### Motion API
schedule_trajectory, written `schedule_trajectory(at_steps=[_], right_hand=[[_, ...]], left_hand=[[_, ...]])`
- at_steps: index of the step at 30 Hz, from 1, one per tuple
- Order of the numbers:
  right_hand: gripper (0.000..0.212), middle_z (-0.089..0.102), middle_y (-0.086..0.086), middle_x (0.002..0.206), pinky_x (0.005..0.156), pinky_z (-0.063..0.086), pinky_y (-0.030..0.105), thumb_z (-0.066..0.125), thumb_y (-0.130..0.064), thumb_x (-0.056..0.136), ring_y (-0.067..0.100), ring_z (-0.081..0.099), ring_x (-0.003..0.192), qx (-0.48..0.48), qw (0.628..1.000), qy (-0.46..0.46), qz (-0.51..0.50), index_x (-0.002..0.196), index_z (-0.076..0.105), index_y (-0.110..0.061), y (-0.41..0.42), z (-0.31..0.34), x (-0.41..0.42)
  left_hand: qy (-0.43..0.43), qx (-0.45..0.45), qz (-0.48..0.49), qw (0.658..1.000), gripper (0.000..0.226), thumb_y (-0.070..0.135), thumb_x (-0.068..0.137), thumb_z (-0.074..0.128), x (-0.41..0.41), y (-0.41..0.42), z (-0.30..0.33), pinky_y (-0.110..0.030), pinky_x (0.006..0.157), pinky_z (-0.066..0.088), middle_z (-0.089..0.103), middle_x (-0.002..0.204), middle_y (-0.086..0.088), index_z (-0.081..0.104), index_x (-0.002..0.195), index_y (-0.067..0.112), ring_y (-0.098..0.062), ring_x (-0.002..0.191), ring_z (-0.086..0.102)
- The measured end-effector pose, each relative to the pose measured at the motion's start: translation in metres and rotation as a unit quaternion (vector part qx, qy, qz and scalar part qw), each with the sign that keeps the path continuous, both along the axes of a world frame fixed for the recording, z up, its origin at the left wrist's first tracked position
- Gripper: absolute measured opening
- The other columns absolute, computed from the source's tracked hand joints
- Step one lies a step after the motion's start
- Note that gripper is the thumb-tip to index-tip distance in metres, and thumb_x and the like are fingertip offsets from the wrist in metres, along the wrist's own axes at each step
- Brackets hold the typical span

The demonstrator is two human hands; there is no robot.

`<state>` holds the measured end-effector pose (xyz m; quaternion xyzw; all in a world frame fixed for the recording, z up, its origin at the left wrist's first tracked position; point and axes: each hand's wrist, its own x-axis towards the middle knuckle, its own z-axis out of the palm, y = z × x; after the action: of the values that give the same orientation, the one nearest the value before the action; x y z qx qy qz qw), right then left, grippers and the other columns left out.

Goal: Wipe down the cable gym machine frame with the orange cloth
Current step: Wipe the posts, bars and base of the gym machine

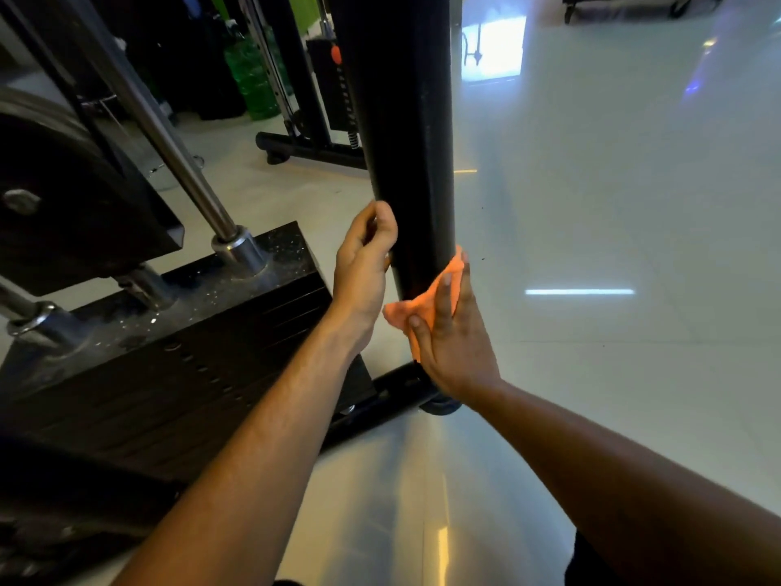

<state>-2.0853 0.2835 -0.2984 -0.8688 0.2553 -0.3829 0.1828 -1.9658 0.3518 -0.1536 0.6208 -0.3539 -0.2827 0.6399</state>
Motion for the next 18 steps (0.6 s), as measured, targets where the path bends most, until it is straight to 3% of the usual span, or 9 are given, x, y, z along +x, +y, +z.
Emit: schedule_trajectory(at_steps=[4,7,9,12,15,18], right_hand=[[0.093,-0.03,0.015,0.175,0.128,0.031,0.062,0.04,-0.047,0.115,0.035,-0.002,0.168,-0.003,1.0,-0.005,0.021,0.158,-0.042,-0.038,-0.001,0.003,-0.005],[0.094,-0.028,0.013,0.174,0.133,0.026,0.054,0.041,-0.047,0.116,0.031,-0.007,0.168,-0.049,0.997,-0.054,0.006,0.158,-0.042,-0.035,-0.015,0.021,0.01],[0.099,-0.027,0.014,0.175,0.13,0.032,0.052,0.047,-0.046,0.115,0.033,-0.001,0.168,-0.073,0.996,-0.06,0.006,0.158,-0.041,-0.037,-0.024,0.007,0.013],[0.104,-0.034,0.016,0.173,0.12,0.045,0.06,0.052,-0.048,0.113,0.043,0.011,0.166,-0.087,0.995,0.004,0.037,0.156,-0.043,-0.041,-0.029,-0.049,0.001],[0.104,-0.029,0.021,0.175,0.116,0.047,0.064,0.052,-0.045,0.114,0.048,0.018,0.163,-0.07,0.995,0.046,0.059,0.156,-0.043,-0.042,-0.03,-0.092,-0.013],[0.1,-0.021,0.021,0.177,0.118,0.046,0.06,0.051,-0.041,0.115,0.044,0.022,0.162,-0.076,0.996,0.006,0.046,0.159,-0.039,-0.04,-0.031,-0.088,-0.011]], left_hand=[[-0.003,0.024,0.0,1.0,0.051,0.05,0.108,0.057,-0.01,0.009,-0.031,-0.033,0.116,0.046,0.053,0.151,0.02,0.046,0.157,0.043,0.01,0.128,0.055],[-0.01,0.023,-0.004,1.0,0.051,0.051,0.11,0.051,-0.003,0.008,-0.038,-0.039,0.119,0.047,0.054,0.153,0.017,0.043,0.159,0.041,0.001,0.138,0.053],[-0.012,0.007,-0.003,1.0,0.047,0.047,0.112,0.046,0.002,0.004,-0.044,-0.026,0.112,0.048,0.059,0.148,0.02,0.044,0.159,0.038,0.004,0.136,0.056],[-0.023,-0.016,-0.001,1.0,0.041,0.045,0.113,0.045,0.001,-0.001,-0.062,-0.013,0.102,0.047,0.062,0.139,0.026,0.048,0.153,0.039,0.01,0.132,0.056],[-0.025,-0.037,0.006,0.999,0.042,0.044,0.113,0.047,0.001,-0.008,-0.086,-0.02,0.109,0.049,0.064,0.132,0.026,0.05,0.153,0.031,0.009,0.127,0.059],[-0.025,-0.042,0.0,0.999,0.056,0.05,0.109,0.05,0.001,-0.011,-0.108,-0.04,0.12,0.046,0.063,0.141,0.012,0.047,0.156,0.02,-0.006,0.137,0.058]])
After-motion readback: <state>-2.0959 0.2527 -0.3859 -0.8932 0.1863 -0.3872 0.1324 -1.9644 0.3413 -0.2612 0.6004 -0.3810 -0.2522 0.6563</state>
